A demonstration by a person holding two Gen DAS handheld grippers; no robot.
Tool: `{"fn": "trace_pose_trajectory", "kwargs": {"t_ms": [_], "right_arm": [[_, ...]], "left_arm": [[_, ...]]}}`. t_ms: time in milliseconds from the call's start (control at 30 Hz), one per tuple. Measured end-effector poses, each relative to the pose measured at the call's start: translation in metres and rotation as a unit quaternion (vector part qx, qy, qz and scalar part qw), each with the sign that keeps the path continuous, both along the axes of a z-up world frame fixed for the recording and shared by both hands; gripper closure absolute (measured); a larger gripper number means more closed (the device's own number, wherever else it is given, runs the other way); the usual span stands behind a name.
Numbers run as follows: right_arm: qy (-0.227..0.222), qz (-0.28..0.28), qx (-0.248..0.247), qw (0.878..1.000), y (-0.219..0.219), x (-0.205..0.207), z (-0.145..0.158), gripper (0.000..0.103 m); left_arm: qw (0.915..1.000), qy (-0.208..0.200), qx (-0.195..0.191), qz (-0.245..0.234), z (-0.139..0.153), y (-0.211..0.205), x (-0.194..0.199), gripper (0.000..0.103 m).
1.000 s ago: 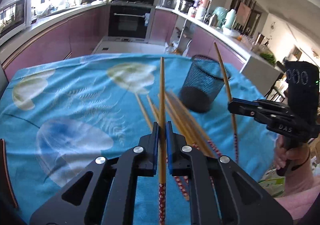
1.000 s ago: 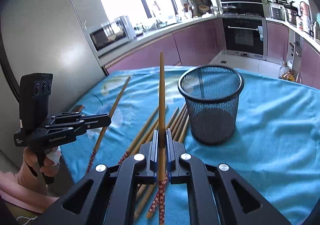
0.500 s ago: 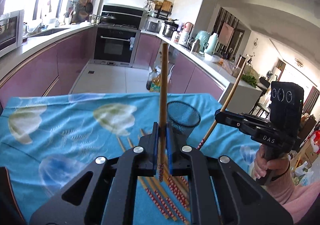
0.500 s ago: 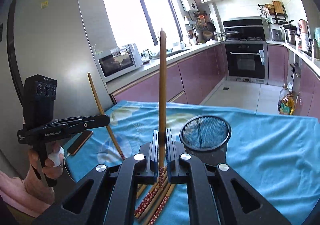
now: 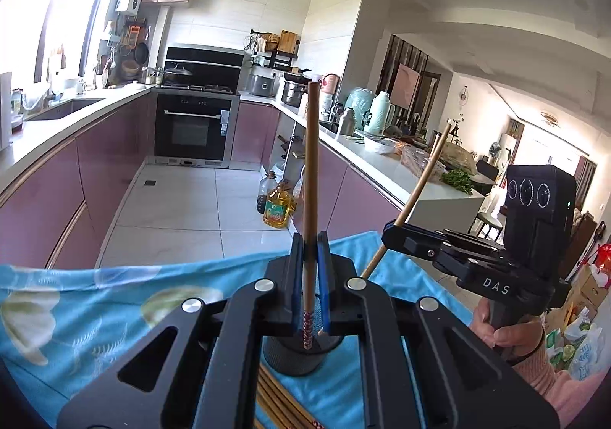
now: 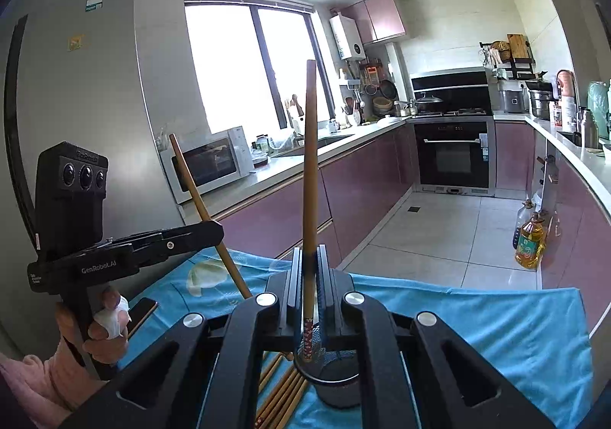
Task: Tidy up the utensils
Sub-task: 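Lift the right gripper's chopstick upright over the mesh cup while the left lifts its own, then lower the right gripper's chopstick into the mesh cup and open while the left does likewise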
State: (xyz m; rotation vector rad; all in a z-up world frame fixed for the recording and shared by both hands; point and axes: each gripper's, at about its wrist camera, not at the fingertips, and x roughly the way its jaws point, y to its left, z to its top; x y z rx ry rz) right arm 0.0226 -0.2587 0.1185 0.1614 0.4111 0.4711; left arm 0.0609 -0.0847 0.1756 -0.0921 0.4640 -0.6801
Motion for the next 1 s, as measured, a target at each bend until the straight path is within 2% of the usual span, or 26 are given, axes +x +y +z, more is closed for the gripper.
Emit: {"fn": "trace_pose_trajectory", "kwargs": {"t_ms": [100, 367, 500, 733, 800, 933, 1000], "right_arm": [[0.022, 0.001, -0.012, 1.0, 0.0, 0.013, -0.01, 0.097], [0.119, 0.022, -0.06, 0.991, 0.016, 0.043, -0.054, 0.097], [0.159, 0.028, -0.07, 0.984, 0.021, 0.057, -0.071, 0.097], [0.172, 0.012, -0.066, 0.983, 0.023, 0.068, -0.078, 0.095], [0.17, 0.004, -0.062, 0.983, 0.022, 0.068, -0.079, 0.094], [0.159, -0.002, -0.054, 0.986, 0.019, 0.064, -0.073, 0.085], [0.146, -0.006, -0.048, 0.988, 0.016, 0.057, -0.07, 0.078]], "left_arm": [[0.9997, 0.017, 0.015, -0.009, -0.008, -0.019, 0.016, 0.095], [0.9927, 0.097, 0.068, -0.022, -0.074, -0.051, 0.054, 0.095], [0.9911, 0.108, 0.076, -0.018, -0.095, -0.055, 0.069, 0.095], [0.9904, 0.111, 0.081, -0.012, -0.11, -0.049, 0.086, 0.093], [0.9909, 0.109, 0.079, -0.007, -0.112, -0.048, 0.088, 0.086], [0.9918, 0.103, 0.076, 0.006, -0.111, -0.039, 0.081, 0.084], [0.9927, 0.094, 0.073, 0.016, -0.108, -0.032, 0.075, 0.076]]}}
